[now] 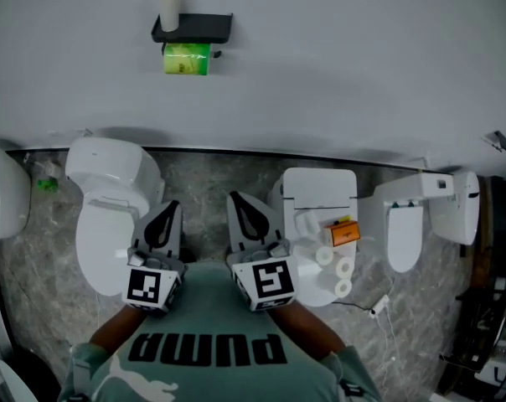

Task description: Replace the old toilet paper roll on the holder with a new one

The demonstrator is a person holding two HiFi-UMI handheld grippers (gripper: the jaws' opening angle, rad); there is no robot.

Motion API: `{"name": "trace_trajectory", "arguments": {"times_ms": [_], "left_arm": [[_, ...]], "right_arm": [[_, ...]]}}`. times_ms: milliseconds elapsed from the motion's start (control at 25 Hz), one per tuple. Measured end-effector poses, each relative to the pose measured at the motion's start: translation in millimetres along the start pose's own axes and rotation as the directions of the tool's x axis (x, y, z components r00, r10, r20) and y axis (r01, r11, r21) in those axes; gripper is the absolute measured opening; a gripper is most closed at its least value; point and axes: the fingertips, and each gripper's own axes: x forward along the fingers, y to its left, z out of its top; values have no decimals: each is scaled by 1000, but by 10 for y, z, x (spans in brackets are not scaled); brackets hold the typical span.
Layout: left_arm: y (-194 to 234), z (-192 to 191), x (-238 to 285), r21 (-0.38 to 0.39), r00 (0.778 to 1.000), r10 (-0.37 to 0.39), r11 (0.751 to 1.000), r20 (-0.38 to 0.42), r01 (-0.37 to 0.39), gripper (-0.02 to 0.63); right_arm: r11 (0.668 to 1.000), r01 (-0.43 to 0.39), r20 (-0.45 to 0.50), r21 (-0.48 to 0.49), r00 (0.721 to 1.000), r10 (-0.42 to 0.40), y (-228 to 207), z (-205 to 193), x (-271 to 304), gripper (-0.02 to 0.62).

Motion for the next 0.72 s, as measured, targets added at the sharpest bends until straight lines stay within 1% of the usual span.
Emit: {"name": "trace_trajectory", "arguments": {"times_ms": [80,200,360,520,720], "left_arm": [[-154,-59,-57,-9,999,45,999,-4,-45,3],[-402,-158,-152,3,996,83,997,-25,-83,3],[-707,-310,-280,25,992,100,995,-76,-98,3],[-839,-327,-361,32,991,127,992,-47,-126,3],[-905,-373,-430,31,989,136,990,-54,-134,3]], "right_arm": [[999,-32,-1,11,999,32,-68,-68,-142,6],[997,-71,10,22,997,71,-142,-170,-367,6],[994,-103,4,40,995,103,-203,-338,-640,6],[991,-128,13,37,992,128,-202,-413,-826,6],[989,-145,11,16,989,145,-162,-443,-975,6]]}}
